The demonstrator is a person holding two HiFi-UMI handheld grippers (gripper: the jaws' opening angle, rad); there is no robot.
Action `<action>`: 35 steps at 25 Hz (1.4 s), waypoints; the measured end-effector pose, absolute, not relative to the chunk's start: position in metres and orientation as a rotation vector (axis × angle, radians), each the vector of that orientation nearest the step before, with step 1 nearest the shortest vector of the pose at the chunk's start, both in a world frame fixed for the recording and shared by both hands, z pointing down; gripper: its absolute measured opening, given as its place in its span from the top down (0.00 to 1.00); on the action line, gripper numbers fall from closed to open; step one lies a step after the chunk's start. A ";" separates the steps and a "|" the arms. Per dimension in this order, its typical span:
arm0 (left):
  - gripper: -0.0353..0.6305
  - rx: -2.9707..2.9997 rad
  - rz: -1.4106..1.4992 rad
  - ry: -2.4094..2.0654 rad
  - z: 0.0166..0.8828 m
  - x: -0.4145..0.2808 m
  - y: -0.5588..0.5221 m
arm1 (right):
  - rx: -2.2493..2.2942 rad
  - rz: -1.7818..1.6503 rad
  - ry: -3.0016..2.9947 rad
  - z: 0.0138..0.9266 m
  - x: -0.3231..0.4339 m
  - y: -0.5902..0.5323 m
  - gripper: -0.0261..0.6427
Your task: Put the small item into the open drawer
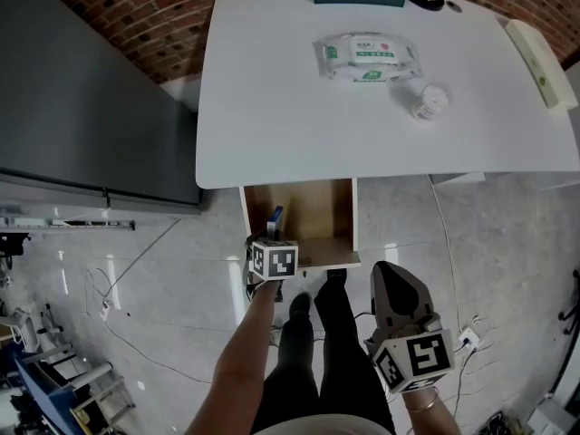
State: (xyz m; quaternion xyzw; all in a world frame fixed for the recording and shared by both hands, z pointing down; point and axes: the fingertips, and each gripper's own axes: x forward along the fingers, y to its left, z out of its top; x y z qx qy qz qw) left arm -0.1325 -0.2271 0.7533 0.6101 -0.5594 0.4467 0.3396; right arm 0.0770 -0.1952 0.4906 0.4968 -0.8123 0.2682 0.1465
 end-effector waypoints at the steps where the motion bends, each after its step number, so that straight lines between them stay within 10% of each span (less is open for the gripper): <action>1: 0.79 1.583 1.173 -1.454 0.757 -0.132 -0.229 | 1.432 0.773 -2.339 0.491 0.077 -0.196 0.95; 35: 0.68 1.514 1.256 -1.320 0.807 -0.125 -0.244 | 1.403 0.804 -2.322 0.507 0.075 -0.206 0.95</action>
